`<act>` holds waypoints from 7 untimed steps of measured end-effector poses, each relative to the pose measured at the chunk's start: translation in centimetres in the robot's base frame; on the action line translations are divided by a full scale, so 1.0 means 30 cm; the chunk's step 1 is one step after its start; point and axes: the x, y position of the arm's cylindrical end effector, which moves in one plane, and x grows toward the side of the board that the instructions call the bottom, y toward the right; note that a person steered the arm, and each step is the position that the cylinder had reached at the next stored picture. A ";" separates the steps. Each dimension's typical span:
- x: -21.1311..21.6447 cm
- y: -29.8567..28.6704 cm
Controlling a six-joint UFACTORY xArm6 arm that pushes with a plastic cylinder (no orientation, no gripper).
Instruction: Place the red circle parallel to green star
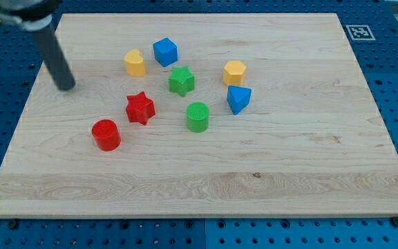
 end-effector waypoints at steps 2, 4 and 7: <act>0.529 0.079; 0.511 0.328; 0.264 0.333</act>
